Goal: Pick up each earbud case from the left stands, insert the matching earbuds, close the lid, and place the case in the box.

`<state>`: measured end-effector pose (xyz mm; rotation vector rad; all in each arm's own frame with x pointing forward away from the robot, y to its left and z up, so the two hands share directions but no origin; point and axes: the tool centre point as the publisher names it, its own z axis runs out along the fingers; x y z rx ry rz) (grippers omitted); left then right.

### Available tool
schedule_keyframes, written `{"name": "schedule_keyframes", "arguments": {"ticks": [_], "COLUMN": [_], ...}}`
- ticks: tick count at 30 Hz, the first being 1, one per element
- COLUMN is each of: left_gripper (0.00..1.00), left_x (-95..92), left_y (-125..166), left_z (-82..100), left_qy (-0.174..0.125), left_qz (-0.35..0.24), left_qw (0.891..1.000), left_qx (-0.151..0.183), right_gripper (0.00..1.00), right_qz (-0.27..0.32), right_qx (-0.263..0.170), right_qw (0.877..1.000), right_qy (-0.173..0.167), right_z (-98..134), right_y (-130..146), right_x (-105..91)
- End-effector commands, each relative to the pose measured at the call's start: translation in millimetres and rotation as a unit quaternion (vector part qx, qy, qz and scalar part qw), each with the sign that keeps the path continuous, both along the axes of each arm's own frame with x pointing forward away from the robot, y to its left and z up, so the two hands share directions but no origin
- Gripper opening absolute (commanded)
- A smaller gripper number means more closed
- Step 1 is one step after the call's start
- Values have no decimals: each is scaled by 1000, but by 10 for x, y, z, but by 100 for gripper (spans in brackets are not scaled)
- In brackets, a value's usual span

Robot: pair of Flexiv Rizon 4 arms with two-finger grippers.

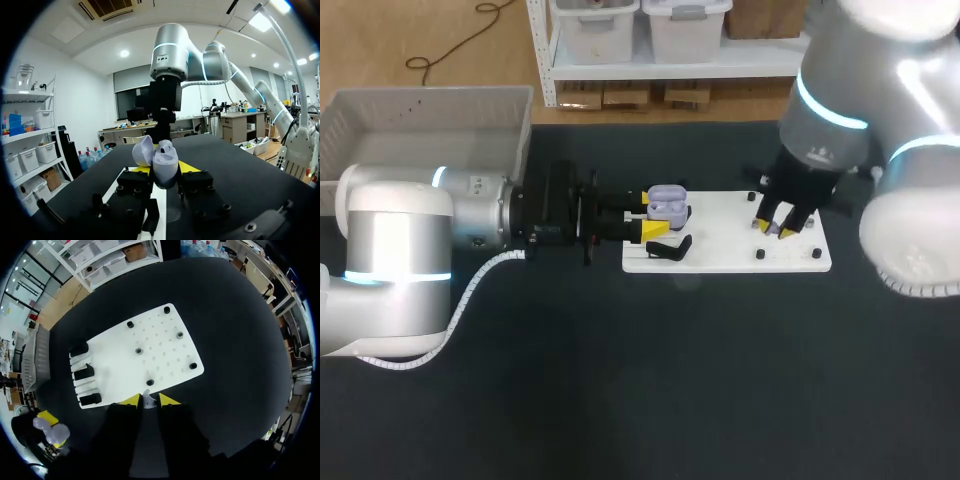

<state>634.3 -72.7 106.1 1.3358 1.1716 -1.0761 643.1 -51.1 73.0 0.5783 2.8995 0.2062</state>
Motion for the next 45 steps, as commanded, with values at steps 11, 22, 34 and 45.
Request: {"name": "schedule_keyframes", "arguments": {"ticks": [11,22,34,45], "left_gripper": [0,0,0,0], "left_x": [-14,-14,-14,-14], "left_y": [1,1,1,1], "left_z": [-8,-8,-8,-8], "left_qy": [-2,-2,-2,-2], "left_qz": [3,3,3,3], "left_qw": [1000,1000,1000,1000], "left_qx": [-1,-1,-1,-1], "right_gripper": [0,0,0,0], "right_qz": [74,158,201,201], "right_qx": [-16,-26,-22,-22], "right_qw": [996,986,978,978], "right_qy": [41,44,61,61], "right_z": [1059,1327,1243,1243], "right_y": [252,728,975,975], "right_x": [-228,-397,-448,-448]}}
